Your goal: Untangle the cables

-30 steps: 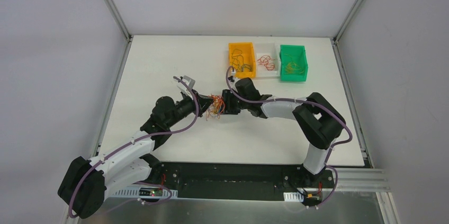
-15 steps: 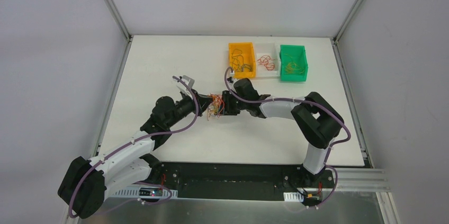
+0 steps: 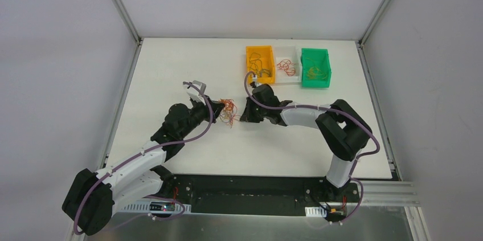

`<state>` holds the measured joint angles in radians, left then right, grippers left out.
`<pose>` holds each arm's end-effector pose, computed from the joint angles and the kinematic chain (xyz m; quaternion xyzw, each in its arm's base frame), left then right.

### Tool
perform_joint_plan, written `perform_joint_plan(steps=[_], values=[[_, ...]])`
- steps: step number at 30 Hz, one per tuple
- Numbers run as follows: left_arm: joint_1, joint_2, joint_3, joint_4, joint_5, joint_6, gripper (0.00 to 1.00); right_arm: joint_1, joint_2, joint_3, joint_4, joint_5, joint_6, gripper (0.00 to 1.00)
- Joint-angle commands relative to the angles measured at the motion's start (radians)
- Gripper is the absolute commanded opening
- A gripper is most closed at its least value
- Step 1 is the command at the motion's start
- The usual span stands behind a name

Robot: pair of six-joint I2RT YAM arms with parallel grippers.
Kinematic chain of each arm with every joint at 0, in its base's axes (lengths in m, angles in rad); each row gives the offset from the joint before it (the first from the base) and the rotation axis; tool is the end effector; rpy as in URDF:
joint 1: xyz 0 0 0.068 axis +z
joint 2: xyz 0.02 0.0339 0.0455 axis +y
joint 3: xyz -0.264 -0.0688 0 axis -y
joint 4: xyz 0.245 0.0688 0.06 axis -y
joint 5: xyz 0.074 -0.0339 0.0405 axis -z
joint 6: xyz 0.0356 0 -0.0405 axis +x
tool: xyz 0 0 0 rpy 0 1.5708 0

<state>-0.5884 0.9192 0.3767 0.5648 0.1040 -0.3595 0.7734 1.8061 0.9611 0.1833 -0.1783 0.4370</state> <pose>0.1727 -0.1197 0.2507 0.1167 0.6894 -0.3582 0.6187 0.2640 0.2665 0.1598 -0.1884 0.8757 0.3146 0.3141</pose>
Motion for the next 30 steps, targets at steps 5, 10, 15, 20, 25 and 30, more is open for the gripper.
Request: perform_joint_plan(steps=[5, 10, 15, 20, 25, 30], values=[[-0.001, -0.018, 0.007, -0.068, -0.234, -0.030, 0.00, -0.078, -0.167, -0.047, -0.050, 0.243, 0.055, 0.00], [-0.002, 0.006, 0.012, -0.087, -0.300, -0.039, 0.00, -0.112, -0.237, -0.098, -0.051, 0.370, 0.055, 0.00], [-0.002, 0.024, 0.023, -0.089, -0.272, -0.032, 0.00, -0.137, -0.306, -0.130, -0.070, 0.441, 0.039, 0.00], [-0.001, 0.040, 0.040, -0.094, -0.235, -0.032, 0.00, -0.150, -0.314, -0.125, -0.078, 0.419, 0.017, 0.00], [-0.001, 0.050, 0.037, -0.086, -0.239, -0.031, 0.00, -0.149, -0.294, -0.141, -0.001, 0.259, 0.002, 0.38], [-0.001, 0.041, 0.036, -0.081, -0.205, -0.030, 0.00, -0.133, -0.301, -0.160, 0.026, 0.248, -0.027, 0.65]])
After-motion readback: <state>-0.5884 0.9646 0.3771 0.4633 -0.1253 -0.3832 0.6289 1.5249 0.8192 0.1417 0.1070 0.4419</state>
